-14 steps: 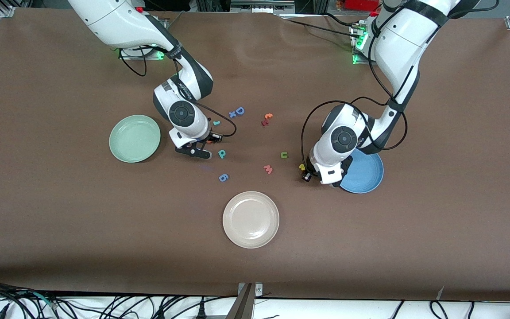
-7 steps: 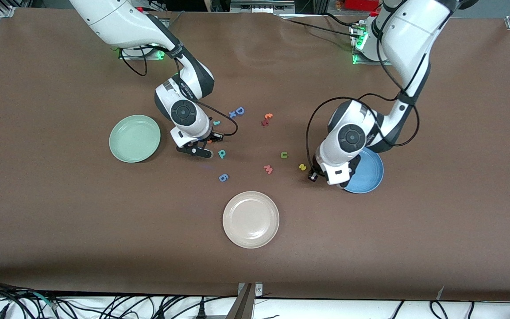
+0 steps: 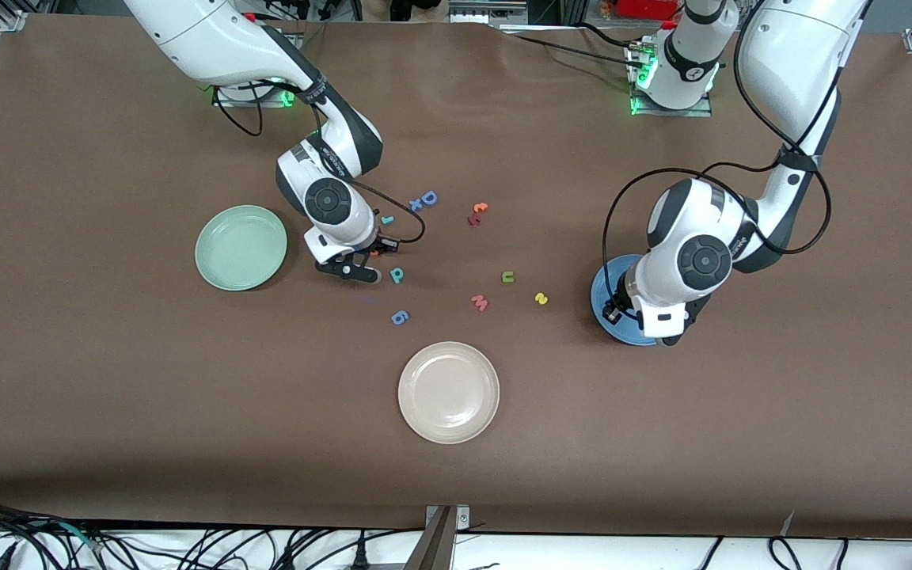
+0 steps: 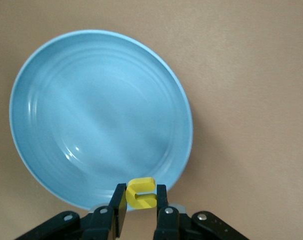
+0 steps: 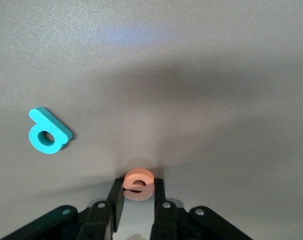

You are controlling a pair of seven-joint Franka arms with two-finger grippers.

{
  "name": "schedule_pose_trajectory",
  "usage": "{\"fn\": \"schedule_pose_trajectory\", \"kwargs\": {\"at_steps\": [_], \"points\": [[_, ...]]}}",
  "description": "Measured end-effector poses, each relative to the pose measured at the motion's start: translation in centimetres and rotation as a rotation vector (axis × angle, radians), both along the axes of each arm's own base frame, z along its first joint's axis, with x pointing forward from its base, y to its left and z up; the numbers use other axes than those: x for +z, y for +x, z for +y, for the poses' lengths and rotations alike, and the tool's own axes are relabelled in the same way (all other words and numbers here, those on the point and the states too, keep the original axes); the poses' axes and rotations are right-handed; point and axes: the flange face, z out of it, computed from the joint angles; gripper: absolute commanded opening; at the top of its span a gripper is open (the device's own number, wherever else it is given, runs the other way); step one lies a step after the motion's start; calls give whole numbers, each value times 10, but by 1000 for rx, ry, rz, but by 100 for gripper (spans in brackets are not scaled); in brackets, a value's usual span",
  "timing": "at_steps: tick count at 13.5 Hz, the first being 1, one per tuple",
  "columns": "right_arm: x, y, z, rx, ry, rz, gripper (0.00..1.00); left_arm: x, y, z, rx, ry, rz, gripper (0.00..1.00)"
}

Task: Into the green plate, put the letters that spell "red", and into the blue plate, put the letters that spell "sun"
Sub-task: 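Drop the yellow u onto the blue plate with the left gripper, then place the orange e on the green plate while the left gripper reaches the yellow s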

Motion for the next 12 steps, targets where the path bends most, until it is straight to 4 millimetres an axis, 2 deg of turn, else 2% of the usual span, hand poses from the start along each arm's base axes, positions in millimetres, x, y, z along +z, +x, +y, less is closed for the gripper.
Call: {"fn": "schedule_pose_trajectory", "kwargs": {"at_steps": [1,2,4,6,8,10,12], "points": [[0,0,0,0,0,0,13,-4,1,7,-24,-5,5,36],[1,2,-2,-3,-2,-3,13,-7,3,14,-40,-10,8,97],[9,11,-15,-18,-27,-7,13,-11,4,21,-56,-15,12,100],[35,28,-42,-35,-76,1,13,-11,4,20,-60,-17,11,100],[68,43,-78,-16,-124,22,13,-10,3,14,-68,-20,8,100],[96,57,-127,14,-155,49,13,-8,-3,-8,-100,-26,5,100],[115,68,-179,51,-156,87,13,-4,-13,-47,-108,-30,-8,100]]}}
